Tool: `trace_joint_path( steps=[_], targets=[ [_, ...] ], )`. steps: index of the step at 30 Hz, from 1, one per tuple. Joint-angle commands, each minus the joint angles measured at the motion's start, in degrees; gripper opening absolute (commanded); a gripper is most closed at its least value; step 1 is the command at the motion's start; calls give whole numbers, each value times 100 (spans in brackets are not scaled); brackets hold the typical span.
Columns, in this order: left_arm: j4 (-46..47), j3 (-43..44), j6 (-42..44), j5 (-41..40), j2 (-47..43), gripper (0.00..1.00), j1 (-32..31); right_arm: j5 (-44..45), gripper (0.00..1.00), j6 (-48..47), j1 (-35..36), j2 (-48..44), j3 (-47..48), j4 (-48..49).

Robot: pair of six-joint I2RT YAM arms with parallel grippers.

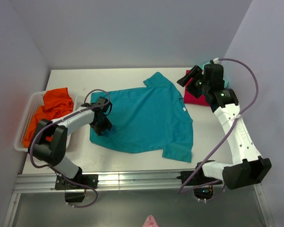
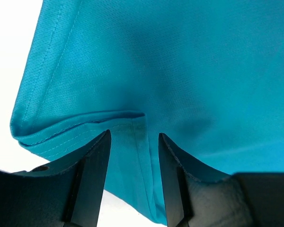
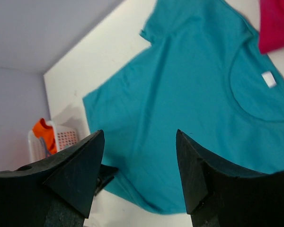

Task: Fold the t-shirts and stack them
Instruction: Flatten the tshirt out

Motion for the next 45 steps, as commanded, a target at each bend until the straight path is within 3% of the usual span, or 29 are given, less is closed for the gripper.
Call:
trace_joint_path(
  steps=[1, 33, 37, 45],
  targets=[
    [111, 153, -129, -193, 106, 50, -104, 136, 69, -97, -43, -389, -322, -354],
    [-223, 267, -331, -474, 510, 37, -429, 57, 66, -141, -34, -988, -647, -601],
    [-249, 267, -340, -509, 528, 31, -438, 31, 65, -150, -43, -996, -726, -557],
    [-398, 355, -392, -606, 414, 6, -456, 5, 64, -158, -34, -1005, -867, -478]
  ],
)
